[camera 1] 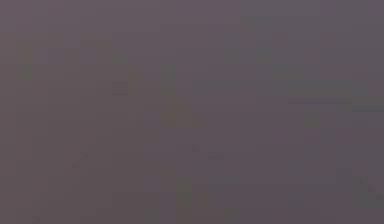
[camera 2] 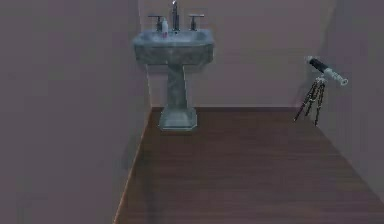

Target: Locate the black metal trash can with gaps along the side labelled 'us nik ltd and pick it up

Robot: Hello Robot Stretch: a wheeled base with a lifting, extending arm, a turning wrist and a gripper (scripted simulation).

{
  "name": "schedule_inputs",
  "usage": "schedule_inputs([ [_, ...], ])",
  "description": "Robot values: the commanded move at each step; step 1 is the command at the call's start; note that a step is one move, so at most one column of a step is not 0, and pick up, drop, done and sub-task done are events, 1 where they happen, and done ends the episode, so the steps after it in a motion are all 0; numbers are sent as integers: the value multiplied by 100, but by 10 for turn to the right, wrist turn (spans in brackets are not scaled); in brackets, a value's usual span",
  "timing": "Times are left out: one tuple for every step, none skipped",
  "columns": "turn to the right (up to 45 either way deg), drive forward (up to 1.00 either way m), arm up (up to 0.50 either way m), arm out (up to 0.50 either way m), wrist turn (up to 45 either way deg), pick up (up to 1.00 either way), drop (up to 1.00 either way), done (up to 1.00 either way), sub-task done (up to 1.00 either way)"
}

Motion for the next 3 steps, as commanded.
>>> schedule_inputs([
  [-450,0,0,0,0,0,0,0,0],
  [-450,0,0,0,0,0,0,0,0],
  [-330,0,0,0,0,0,0,0,0],
])
